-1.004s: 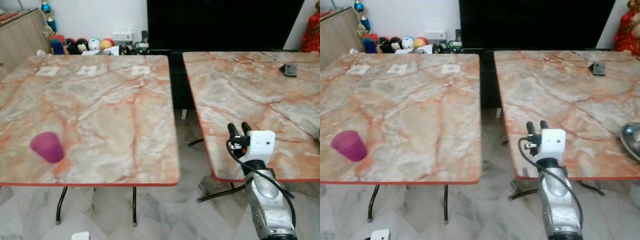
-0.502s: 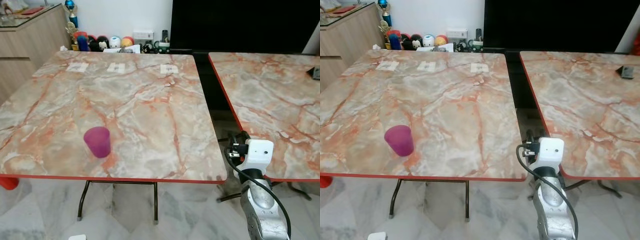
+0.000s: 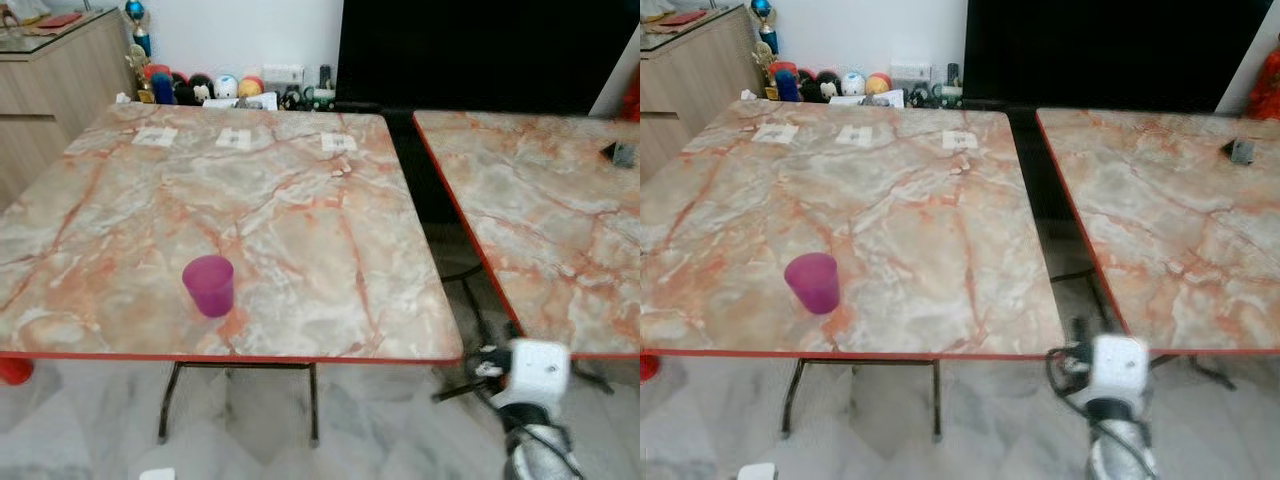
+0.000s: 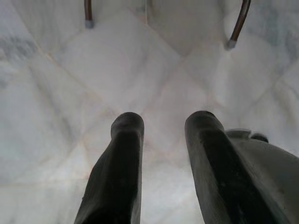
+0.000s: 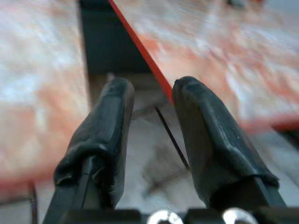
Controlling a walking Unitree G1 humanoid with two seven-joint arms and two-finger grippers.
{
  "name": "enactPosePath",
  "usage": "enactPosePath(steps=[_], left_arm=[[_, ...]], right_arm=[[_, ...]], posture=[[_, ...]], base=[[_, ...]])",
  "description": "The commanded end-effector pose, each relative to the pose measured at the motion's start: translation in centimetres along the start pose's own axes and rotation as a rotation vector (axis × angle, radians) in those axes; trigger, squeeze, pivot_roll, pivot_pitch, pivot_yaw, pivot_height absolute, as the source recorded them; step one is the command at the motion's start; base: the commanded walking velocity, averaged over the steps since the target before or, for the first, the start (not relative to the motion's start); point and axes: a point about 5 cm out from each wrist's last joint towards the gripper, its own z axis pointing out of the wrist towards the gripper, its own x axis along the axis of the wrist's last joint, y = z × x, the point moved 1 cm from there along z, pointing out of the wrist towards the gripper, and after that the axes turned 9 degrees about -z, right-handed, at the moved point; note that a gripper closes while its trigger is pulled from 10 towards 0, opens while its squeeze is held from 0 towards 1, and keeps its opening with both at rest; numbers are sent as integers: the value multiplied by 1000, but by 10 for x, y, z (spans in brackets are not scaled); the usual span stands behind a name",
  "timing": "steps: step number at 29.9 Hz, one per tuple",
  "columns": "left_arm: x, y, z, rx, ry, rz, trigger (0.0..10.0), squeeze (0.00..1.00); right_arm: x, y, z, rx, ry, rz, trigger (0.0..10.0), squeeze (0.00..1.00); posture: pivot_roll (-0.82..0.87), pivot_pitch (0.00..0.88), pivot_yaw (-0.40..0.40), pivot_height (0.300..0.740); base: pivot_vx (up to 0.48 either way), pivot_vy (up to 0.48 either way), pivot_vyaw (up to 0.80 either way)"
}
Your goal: Setting the table
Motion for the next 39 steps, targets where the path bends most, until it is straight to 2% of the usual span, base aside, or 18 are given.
enactPosePath(steps=[1,3,4,8,9,11,14,15,17,21,24,25,27,31,34,36,39], left_arm=[[-6,-5,-2,11,-20,6,10000,0],[-6,-5,-2,11,-19,5,10000,0],[-6,-5,-2,12,-17,3,10000,0],[-5,-5,-2,13,-14,2,10000,0],[-5,-5,-2,13,-14,2,10000,0],[-5,-5,-2,13,-13,2,10000,0],[-5,-5,-2,13,-12,2,10000,0],[-5,-5,-2,12,-12,2,10000,0],[-4,-5,-2,12,-12,3,10000,0],[-1,-4,-2,10,20,9,10000,0],[2,-4,-2,15,64,-18,10000,0],[4,-4,-2,16,87,-34,10000,0],[4,-4,-2,17,93,-38,10000,0],[9,0,-3,-29,121,18,10000,0],[9,2,-3,-56,125,38,10000,0],[40,8,-5,-123,290,65,10000,0],[54,10,-9,-151,397,82,10000,0]], right_arm=[[-17,0,-3,-22,-83,-1,10000,0],[-32,3,-4,-44,-163,-4,10000,0],[-50,5,-4,-68,-249,41,10000,0],[-77,3,-4,-60,-386,94,10000,0],[-77,3,-4,-60,-386,94,10000,0],[-94,-2,-2,-44,-468,115,10000,0],[-102,-7,-1,-18,-508,128,10000,0],[-111,-16,-3,26,-556,112,10000,0],[-116,-21,-4,58,-581,103,10000,0],[-135,-37,-16,174,-685,15,10000,0],[-142,-36,-20,196,-719,-49,10000,0],[-147,-34,-25,186,-762,-46,10000,0],[-149,-34,-26,183,-772,-44,10000,0],[-159,-37,-40,240,-823,-117,10000,0],[-162,-38,-43,234,-831,-96,10000,0],[-163,-37,-45,211,-840,-63,10000,0],[-163,-40,-47,203,-831,-29,10000,0]], posture=[[-24,84,-31,740],[-24,84,-31,740],[-19,86,-32,740],[-15,86,-31,740],[-15,86,-31,740],[-14,86,-28,740],[-18,85,-26,740],[-21,84,-23,740],[-16,85,-20,740],[-7,85,-15,740],[0,86,-14,740],[14,86,-10,740],[14,86,-10,740],[23,86,-9,740],[28,92,-7,740],[33,92,-8,740],[39,90,-7,740]], base=[[0,0,0],[0,0,0],[0,0,0],[0,0,0],[0,0,0],[0,0,0],[0,0,0],[0,0,0],[0,0,0],[0,0,0],[0,0,0],[0,0,0],[0,0,0],[0,0,0],[0,0,0],[0,0,0],[0,0,0]])
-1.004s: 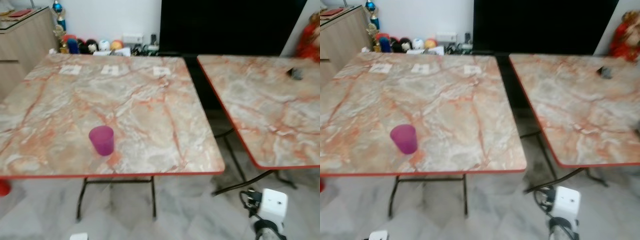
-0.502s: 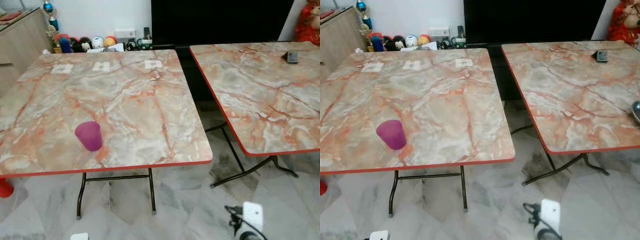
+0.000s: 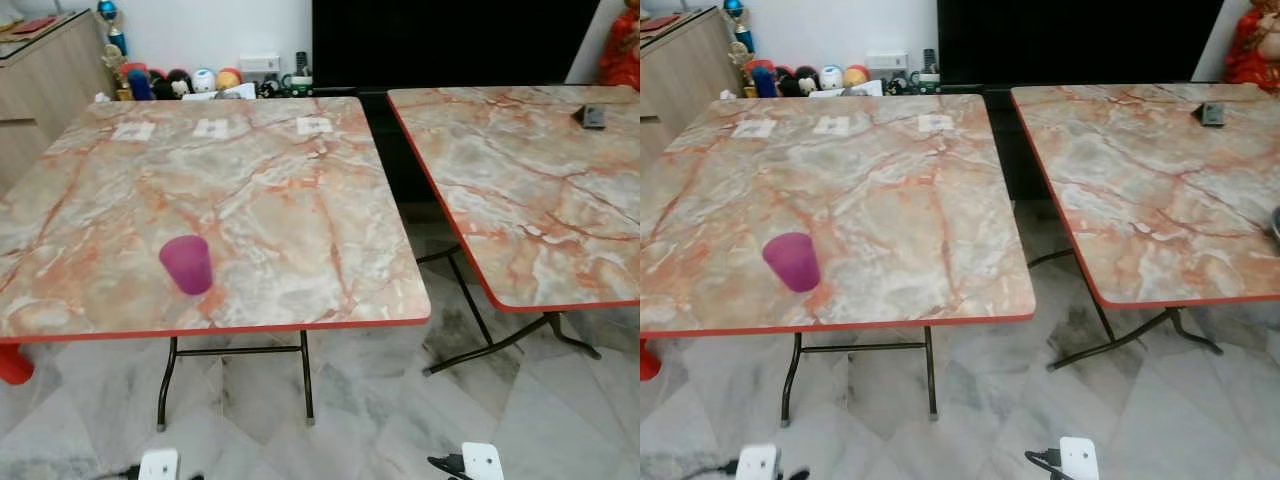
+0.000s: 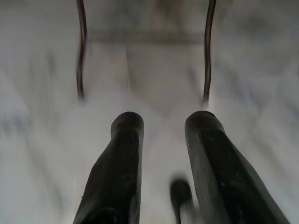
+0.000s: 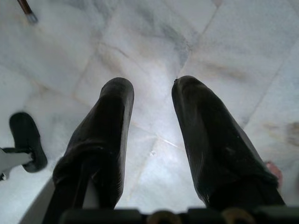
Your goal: Setting the table
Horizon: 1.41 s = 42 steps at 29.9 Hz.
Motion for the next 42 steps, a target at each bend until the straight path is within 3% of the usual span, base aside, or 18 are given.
enactPosePath(steps=[1,8,12,15,20,21,22,31,42], left_arm=[[3,0,-3,-18,42,25,10000,0],[15,11,-4,-67,134,60,10000,0],[13,8,-12,-71,153,60,10000,0],[19,2,-27,-70,215,75,10000,0],[51,9,-32,-84,321,27,10000,0],[54,12,-31,-102,327,31,10000,200],[58,17,-30,-126,335,37,10000,1000],[83,48,-26,-272,356,110,10000,1000],[94,54,-26,-269,360,81,10000,1000]], right_arm=[[-1,-3,0,5,9,37,10000,0],[-4,-10,-1,26,-6,26,10000,0],[-6,-11,-2,29,-9,30,10000,0],[-11,-10,-2,31,-18,34,10000,0],[-21,-5,-4,21,-50,30,10000,0],[-21,-5,-4,20,-53,28,10000,0],[-22,-5,-4,19,-56,27,10000,0],[-26,-4,-5,17,-67,32,10000,0],[-26,-1,-5,11,-70,33,10000,0]], posture=[[38,89,-8,740],[39,75,-2,740],[38,70,1,740],[46,68,0,740],[57,72,-4,740],[55,82,-6,740],[50,88,-4,740],[47,116,-3,740],[42,133,-11,740]], base=[[0,0,0],[0,0,0],[0,0,0],[0,0,0],[0,0,0],[0,0,0],[0,0,0],[0,0,0],[0,0,0]])
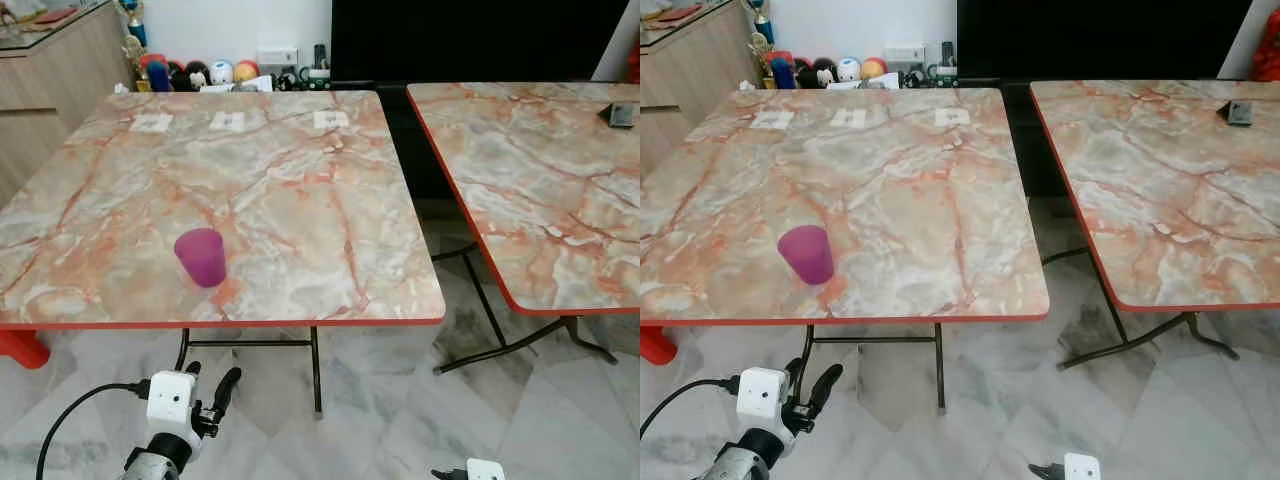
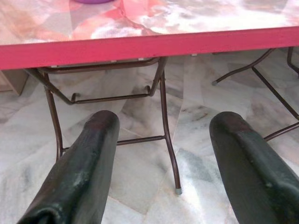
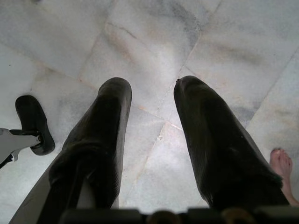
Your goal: Setting the table
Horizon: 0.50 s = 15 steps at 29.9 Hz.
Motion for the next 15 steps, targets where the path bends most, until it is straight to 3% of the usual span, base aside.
enactPosePath(steps=[1,2,3,4,11,12,15], left_arm=[[2,1,0,2,-7,5,10000,1000],[3,1,0,11,-4,6,10000,576],[3,1,1,17,-1,7,10000,576],[5,1,1,25,5,7,10000,0],[7,3,2,22,18,4,10000,0],[8,4,2,21,20,2,10000,1000],[9,5,3,18,23,-3,10000,1000]], right_arm=[[-7,2,-1,-3,-28,1,10000,0],[-7,2,-1,-2,-27,0,10000,0],[-7,1,-1,-1,-27,-1,10000,0],[-7,1,-1,1,-26,-6,10000,0],[-6,0,-1,5,-25,-12,10000,0],[-6,-1,-1,6,-24,-13,10000,0],[-6,-1,-1,6,-23,-14,10000,0]], posture=[[42,133,-11,740],[42,133,-12,740],[42,133,-12,740],[44,134,-14,740],[45,136,-16,740],[45,136,-16,740],[45,135,-15,740]], base=[[0,0,0],[0,0,0],[0,0,0],[0,0,0],[0,0,0],[0,0,0],[0,0,0]])
